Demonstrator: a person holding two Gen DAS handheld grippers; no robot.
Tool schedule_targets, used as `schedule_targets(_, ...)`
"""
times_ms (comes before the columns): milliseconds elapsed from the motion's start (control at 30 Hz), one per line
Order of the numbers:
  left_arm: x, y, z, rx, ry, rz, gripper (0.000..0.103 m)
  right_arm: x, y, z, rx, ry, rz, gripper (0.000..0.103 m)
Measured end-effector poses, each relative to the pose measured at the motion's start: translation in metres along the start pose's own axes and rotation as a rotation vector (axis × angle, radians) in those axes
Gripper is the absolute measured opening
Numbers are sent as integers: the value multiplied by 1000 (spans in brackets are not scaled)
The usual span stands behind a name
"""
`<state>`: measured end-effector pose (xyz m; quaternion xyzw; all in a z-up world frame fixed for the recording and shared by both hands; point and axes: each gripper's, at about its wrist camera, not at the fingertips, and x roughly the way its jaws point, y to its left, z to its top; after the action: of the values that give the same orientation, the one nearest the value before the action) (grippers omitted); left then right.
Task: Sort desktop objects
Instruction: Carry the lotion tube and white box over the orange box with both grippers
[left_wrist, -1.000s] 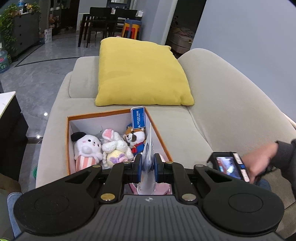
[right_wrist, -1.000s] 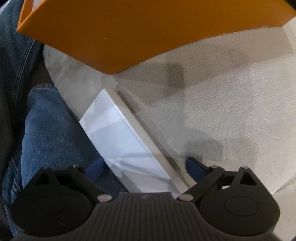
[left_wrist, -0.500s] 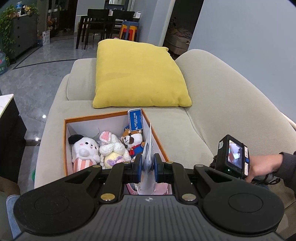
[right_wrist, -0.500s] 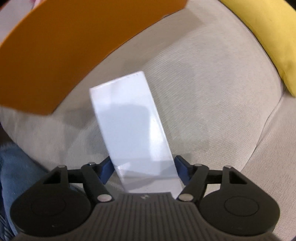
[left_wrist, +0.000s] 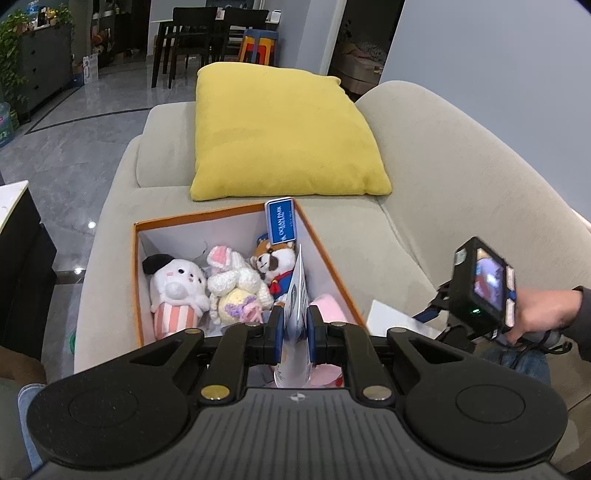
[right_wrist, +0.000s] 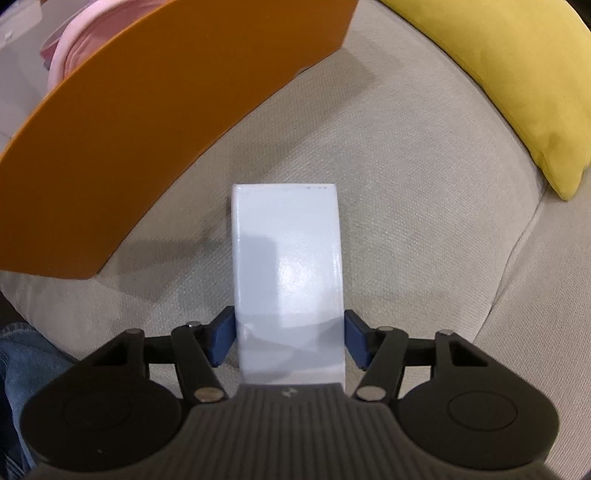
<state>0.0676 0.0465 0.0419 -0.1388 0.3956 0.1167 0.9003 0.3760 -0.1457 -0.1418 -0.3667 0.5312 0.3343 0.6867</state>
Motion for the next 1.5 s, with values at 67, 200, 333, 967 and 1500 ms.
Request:
schedule_targets(67,-1,4,-1,4,3,5,14,-4,-2,0,-4,-8,-8,63)
schedule_targets(200,-2,9,-3,9,4,4,14,-19,41,-3,6,-45,-41,63)
schedule_targets(333,-7,17,-6,7,-5,3,14,-43,38,1,27,-102,-62,63)
schedule_targets(967,-47,48,-20,-1,-71,26,14,-191,91,-5,-145,-316,-55,63)
schedule_targets(1500,-45,82,-38,-55,-73,59,14,-150,198,69,-534,-205,124,63)
